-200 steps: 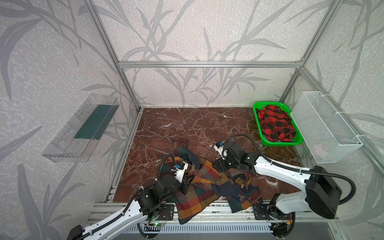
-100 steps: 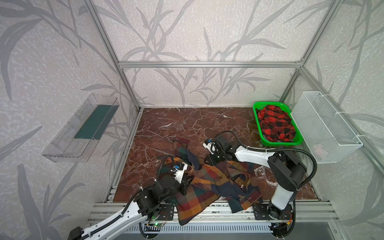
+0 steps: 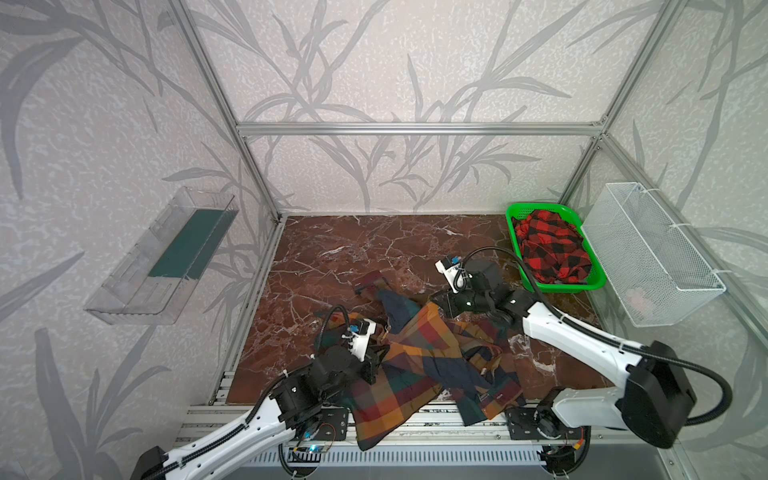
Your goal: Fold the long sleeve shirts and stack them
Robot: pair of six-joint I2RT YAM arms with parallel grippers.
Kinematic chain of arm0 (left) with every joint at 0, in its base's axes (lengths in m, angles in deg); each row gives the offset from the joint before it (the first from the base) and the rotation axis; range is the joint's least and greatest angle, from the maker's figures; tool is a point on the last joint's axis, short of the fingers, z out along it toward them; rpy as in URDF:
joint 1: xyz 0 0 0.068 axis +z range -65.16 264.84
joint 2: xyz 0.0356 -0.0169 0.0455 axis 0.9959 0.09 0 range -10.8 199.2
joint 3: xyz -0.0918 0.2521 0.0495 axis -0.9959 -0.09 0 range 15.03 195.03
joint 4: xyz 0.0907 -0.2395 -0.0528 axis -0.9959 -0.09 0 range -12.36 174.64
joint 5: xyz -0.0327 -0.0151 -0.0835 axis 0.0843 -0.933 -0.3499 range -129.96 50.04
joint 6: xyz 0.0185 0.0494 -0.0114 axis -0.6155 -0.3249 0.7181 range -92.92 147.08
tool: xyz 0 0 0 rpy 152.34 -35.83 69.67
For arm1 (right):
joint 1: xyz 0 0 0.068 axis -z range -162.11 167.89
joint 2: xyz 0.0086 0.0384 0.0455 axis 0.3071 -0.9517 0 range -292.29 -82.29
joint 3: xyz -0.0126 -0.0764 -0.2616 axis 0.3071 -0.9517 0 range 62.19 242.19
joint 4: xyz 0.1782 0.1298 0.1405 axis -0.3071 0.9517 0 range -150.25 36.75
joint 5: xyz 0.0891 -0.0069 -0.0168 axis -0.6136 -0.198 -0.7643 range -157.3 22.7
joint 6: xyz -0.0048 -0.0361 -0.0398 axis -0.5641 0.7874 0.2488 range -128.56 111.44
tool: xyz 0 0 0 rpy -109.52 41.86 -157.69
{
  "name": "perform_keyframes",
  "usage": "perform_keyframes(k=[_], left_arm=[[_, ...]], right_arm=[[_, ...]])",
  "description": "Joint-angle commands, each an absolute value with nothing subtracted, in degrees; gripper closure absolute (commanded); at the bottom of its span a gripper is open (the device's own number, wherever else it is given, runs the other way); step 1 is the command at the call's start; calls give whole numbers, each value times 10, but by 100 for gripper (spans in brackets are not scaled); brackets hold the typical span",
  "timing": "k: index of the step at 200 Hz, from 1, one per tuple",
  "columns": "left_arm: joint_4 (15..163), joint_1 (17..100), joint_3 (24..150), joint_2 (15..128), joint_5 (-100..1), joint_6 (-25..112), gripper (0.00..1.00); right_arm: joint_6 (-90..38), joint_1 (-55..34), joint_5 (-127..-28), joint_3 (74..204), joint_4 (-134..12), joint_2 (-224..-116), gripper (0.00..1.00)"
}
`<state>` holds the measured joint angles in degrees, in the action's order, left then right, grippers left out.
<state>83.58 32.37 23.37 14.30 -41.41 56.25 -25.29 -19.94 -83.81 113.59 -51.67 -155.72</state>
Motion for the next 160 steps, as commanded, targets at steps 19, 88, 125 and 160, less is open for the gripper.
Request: perform_keyframes(k=[19, 88, 125, 160], left_arm=[[849, 322, 264, 241, -416, 567, 100], [859, 322, 271, 274, -391, 584, 93], [860, 322, 282, 320, -407, 586, 91], [841, 322, 285, 327, -414, 588, 92]], right_arm=[[-214, -180, -679, 1119, -481, -1434, 100], [-266, -183, -526, 1037, -423, -1323, 100], [-302, -185, -690, 1069, -398, -1492, 95], [-325, -197, -787, 1086, -419, -1560, 66]])
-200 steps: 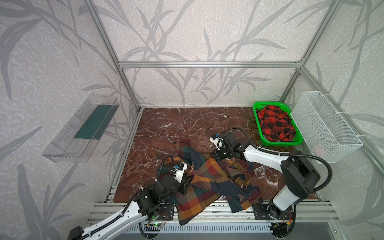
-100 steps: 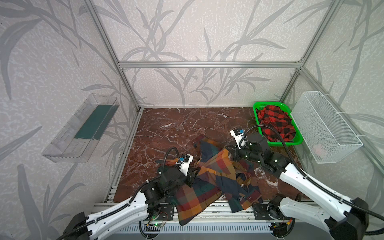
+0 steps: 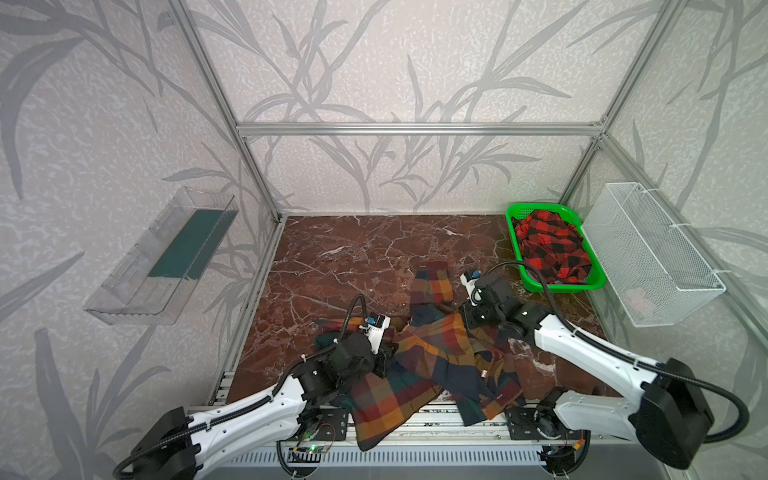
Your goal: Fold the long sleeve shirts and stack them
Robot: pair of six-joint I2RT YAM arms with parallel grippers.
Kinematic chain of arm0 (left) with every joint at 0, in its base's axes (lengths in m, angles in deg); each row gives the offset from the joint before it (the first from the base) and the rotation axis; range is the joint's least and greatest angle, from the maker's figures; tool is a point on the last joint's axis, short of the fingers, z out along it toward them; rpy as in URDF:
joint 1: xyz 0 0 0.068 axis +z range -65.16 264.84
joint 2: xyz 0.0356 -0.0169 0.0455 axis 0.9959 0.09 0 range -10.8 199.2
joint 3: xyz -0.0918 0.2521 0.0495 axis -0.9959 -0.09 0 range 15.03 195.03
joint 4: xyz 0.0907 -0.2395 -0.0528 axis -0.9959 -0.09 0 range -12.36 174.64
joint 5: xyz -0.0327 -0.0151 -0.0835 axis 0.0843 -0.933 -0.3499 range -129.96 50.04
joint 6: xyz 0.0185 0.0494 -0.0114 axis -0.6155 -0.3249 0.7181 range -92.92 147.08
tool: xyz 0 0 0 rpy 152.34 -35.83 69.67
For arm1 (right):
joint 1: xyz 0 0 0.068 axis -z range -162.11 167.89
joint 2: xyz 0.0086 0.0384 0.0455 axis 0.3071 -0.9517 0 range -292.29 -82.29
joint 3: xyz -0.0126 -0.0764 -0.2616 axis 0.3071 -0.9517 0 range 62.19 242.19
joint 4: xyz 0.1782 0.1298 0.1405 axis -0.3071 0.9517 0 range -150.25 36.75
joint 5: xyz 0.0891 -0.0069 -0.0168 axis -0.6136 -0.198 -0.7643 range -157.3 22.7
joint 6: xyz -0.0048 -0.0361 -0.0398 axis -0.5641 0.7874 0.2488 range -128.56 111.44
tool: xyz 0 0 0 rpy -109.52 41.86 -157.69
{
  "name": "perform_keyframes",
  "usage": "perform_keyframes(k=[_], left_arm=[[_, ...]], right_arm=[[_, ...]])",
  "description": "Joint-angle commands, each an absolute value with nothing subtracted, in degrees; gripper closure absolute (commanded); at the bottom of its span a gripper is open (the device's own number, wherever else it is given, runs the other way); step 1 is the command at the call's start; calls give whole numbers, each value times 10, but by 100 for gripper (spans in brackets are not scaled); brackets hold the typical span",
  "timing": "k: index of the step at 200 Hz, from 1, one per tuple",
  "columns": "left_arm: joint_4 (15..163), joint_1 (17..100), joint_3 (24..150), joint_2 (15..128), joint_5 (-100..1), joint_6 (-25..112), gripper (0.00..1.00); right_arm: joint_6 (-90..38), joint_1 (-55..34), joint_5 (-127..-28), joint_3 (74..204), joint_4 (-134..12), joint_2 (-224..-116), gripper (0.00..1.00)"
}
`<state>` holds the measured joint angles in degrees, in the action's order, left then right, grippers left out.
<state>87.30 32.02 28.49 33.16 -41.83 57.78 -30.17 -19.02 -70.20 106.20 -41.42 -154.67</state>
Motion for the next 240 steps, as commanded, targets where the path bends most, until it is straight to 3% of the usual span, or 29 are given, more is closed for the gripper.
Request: perform_keyframes(k=[1, 22, 47, 61, 127, 164, 206, 226, 240], left_arm=[[841, 322, 285, 326, -414, 588, 92], [824, 322, 276, 303, -409, 589, 92], [791, 323, 269, 271, -400, 589, 92], [779, 323, 263, 253, -395, 591, 91], [767, 324, 269, 248, -389, 598, 91], [763, 324, 273, 250, -386, 593, 91], [773, 325, 270, 259, -380, 592, 91], [781, 325, 271, 271, -381, 590, 91], [786, 325, 274, 278, -382, 589, 91]], right_arm=[[-325, -198, -793, 1086, -420, -1561, 65], [-309, -196, -850, 1114, -403, -1584, 54], [-265, -160, -753, 1176, -345, -1568, 48], [-253, -143, -727, 1182, -387, -1567, 38], [-266, -88, -743, 1360, -364, -1855, 35], [-260, -70, -718, 1410, -363, -1940, 36], [-245, -66, -717, 1435, -360, -1994, 43], [-244, -65, -734, 1441, -361, -2018, 51], [-244, -64, -748, 1439, -371, -2027, 65]])
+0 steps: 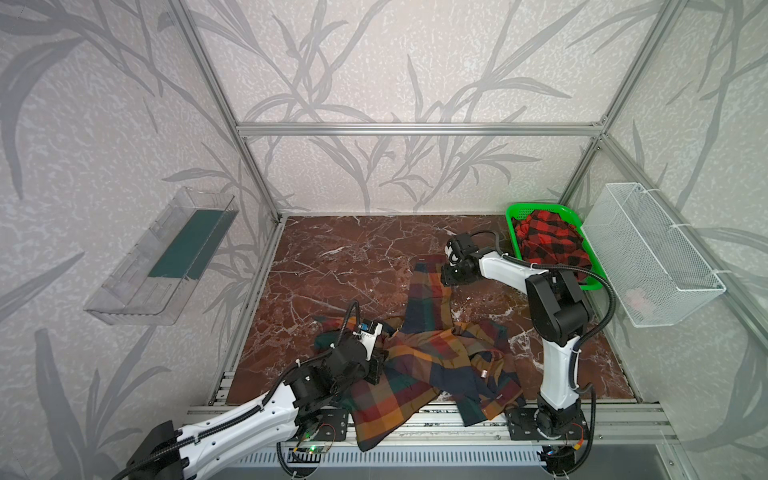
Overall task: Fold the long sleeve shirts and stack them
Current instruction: 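Lift the sleeve up and away from the robot with the right gripper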
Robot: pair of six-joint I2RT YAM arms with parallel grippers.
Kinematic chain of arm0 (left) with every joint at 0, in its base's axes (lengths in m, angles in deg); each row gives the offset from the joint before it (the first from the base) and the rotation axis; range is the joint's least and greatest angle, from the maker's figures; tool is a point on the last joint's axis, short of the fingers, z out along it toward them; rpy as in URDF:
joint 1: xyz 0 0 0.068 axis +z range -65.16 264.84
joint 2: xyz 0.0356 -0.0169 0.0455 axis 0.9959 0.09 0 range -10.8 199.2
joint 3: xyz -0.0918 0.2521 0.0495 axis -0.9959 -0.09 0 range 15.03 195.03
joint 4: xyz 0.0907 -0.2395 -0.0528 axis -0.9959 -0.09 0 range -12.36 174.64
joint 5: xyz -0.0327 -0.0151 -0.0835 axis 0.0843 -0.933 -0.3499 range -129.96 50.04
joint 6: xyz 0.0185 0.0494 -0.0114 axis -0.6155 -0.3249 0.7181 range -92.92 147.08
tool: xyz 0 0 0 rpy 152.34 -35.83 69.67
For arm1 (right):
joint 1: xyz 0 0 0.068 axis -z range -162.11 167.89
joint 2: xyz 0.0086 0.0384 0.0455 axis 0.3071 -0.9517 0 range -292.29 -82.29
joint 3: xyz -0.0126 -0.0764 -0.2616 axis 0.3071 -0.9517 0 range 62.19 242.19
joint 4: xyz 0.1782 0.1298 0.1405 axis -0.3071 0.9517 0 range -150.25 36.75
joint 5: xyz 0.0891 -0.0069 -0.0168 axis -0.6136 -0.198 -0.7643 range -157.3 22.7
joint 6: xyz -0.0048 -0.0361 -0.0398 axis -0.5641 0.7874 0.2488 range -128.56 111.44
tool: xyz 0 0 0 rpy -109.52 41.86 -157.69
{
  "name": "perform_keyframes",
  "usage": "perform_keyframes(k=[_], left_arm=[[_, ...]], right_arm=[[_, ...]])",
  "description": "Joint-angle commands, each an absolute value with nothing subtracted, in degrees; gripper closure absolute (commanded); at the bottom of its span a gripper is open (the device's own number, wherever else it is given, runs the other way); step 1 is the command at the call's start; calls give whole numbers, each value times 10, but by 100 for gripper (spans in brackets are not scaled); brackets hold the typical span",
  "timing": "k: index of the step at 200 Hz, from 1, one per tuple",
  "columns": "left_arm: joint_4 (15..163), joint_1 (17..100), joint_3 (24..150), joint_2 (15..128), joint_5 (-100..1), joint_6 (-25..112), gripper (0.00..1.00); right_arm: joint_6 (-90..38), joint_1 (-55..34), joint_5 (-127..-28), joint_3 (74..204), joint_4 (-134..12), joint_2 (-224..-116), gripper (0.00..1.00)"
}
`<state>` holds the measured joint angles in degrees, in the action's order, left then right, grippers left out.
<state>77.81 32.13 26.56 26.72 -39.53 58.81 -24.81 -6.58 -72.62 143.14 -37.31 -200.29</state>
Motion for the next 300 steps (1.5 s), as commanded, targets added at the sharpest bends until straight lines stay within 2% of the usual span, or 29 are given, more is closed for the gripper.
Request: perform_keyframes(k=[1, 46, 105, 134, 163, 195, 232, 251, 275, 295, 300], left_arm=[[787, 325, 274, 278, -382, 589, 91], [805, 326, 294, 301, -382, 585, 90], [854, 346, 406, 430, -386, 534, 81], [884, 378, 473, 530, -426, 511, 79], [907, 419, 523, 598, -464, 504, 75], [914, 452, 568, 643, -476, 497, 66], [892, 461, 616, 671, -455, 478, 57], [885, 463, 624, 674, -451, 476, 54], [868, 463, 618, 667, -453, 485, 53], [842, 463, 602, 655, -459, 510, 52], [835, 463, 597, 653, -461, 518, 51]], right_arm=[[-244, -64, -749, 1439, -372, -2026, 66], [-247, -53, -777, 1456, -396, -2017, 100], [-195, -49, -693, 1529, -467, -1894, 100], [-154, -33, -659, 1599, -471, -1886, 100], [-156, 0, -668, 1650, -496, -1896, 100], [-143, 24, -691, 1712, -544, -1934, 100], [-98, 36, -732, 1855, -536, -2036, 100], [-79, 41, -761, 1954, -509, -2100, 100], [-52, 41, -749, 2083, -439, -2176, 100], [-58, 39, -690, 2096, -420, -2194, 86], [-61, 38, -677, 2096, -413, -2194, 79]])
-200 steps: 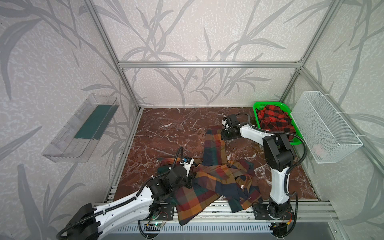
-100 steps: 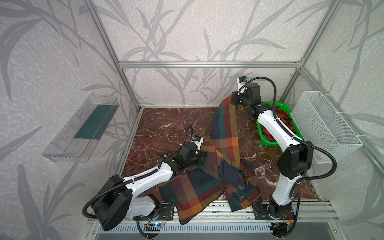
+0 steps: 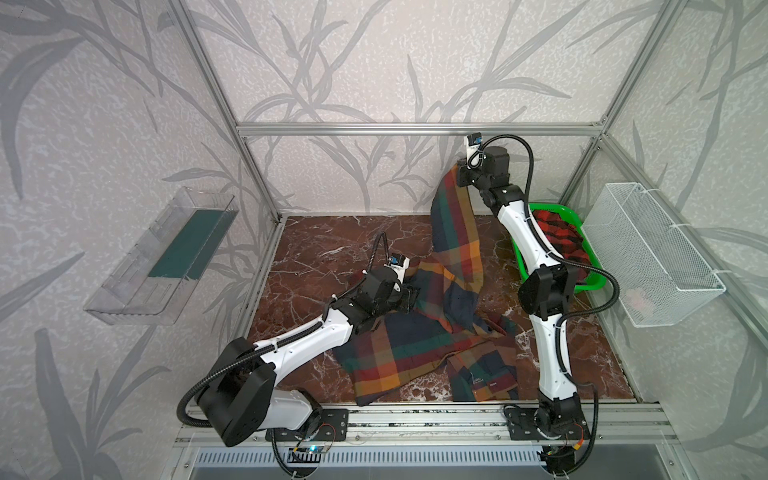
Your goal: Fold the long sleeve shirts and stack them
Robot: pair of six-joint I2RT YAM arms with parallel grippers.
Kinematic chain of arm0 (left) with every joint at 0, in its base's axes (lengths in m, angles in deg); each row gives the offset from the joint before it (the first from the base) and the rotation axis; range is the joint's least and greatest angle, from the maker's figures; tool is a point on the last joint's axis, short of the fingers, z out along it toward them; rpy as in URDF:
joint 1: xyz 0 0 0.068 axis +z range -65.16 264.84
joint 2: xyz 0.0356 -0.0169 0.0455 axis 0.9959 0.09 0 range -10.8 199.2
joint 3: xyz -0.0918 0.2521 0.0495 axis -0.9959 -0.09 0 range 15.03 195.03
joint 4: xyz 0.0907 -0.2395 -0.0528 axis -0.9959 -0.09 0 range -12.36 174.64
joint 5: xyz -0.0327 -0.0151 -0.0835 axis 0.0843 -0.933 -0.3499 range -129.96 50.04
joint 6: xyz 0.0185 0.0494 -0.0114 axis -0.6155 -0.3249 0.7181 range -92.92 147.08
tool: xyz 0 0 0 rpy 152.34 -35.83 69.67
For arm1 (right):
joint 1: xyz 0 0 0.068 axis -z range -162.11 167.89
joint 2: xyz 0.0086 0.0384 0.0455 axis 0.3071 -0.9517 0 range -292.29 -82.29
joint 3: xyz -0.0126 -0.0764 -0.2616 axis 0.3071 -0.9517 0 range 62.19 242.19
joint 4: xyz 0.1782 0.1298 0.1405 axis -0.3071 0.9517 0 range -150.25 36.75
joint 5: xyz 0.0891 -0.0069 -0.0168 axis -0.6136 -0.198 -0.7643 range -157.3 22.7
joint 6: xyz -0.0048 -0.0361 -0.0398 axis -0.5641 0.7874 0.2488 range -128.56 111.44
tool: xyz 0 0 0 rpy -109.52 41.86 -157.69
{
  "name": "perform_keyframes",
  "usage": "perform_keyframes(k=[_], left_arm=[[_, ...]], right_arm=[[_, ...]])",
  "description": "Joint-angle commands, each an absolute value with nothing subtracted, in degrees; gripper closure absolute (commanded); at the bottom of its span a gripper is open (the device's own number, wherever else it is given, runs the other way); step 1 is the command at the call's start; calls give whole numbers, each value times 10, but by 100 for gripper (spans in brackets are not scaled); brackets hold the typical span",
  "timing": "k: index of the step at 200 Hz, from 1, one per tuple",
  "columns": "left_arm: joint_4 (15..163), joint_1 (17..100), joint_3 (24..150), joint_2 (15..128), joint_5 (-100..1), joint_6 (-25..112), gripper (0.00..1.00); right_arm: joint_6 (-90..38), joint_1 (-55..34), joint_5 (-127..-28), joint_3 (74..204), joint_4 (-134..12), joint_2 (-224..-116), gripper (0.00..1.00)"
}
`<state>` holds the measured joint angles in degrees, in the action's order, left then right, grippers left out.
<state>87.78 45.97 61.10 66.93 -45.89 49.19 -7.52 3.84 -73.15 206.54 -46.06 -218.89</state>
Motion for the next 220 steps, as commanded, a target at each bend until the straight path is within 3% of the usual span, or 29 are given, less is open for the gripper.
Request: perform_keyframes(k=[1, 15, 37, 71, 102, 137, 180, 220], left_arm=[[833, 463, 596, 652, -462, 520, 51], [814, 463, 577, 642, -473, 541, 50], [797, 463, 545, 630, -494, 583, 48], [783, 462, 506, 626, -518, 633, 48], [760, 463, 483, 604, -532, 652, 48], [775, 462, 450, 587, -547, 680, 47], [767, 461, 435, 622, -567, 728, 47], [717, 455, 450, 660, -568, 751, 48]], right_arm=[[-62, 38, -675, 2096, -413, -2194, 77], [-76, 35, -654, 2106, -377, -2188, 54], [-99, 24, -624, 2131, -299, -2175, 46], [-175, -18, -684, 2027, -232, -2073, 47], [-221, -89, -733, 1687, -340, -1894, 51], [-286, -106, -747, 1434, -431, -1769, 50], [-290, -93, -744, 1336, -443, -1773, 53], [-301, -49, -780, 1338, -433, -1859, 55]])
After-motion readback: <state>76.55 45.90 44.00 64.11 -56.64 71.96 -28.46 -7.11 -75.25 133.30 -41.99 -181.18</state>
